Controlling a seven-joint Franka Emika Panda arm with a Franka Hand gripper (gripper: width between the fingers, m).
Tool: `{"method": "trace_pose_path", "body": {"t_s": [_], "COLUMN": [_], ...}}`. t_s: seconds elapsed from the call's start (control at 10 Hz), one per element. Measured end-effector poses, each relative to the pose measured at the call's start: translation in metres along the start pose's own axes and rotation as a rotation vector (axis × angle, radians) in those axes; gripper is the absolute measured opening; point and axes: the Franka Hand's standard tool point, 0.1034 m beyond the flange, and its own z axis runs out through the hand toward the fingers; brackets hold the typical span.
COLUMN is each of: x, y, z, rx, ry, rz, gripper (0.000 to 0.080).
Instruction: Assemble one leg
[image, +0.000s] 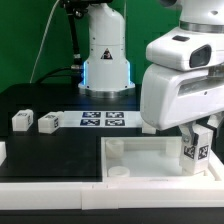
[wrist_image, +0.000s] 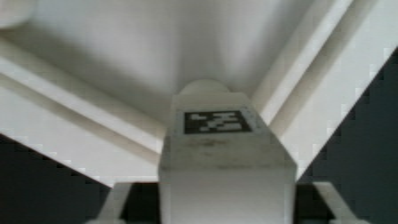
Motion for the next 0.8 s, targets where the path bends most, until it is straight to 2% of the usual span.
{"method": "trace_pose_path", "body": {"t_s": [0.1, 0.6, 0.8], "x": [-0.0001, 0.0003, 0.0022], "y": [0.0003, 0.0021, 0.0009], "z": [0.0000, 0.0012, 0.0012], "rx": [0.000, 0.033, 0.057], "ry": [0.000, 0.015, 0.018], "rz": [0.011, 0.718, 0.987], "gripper": [0.0290, 0.0291, 0.0291]}}
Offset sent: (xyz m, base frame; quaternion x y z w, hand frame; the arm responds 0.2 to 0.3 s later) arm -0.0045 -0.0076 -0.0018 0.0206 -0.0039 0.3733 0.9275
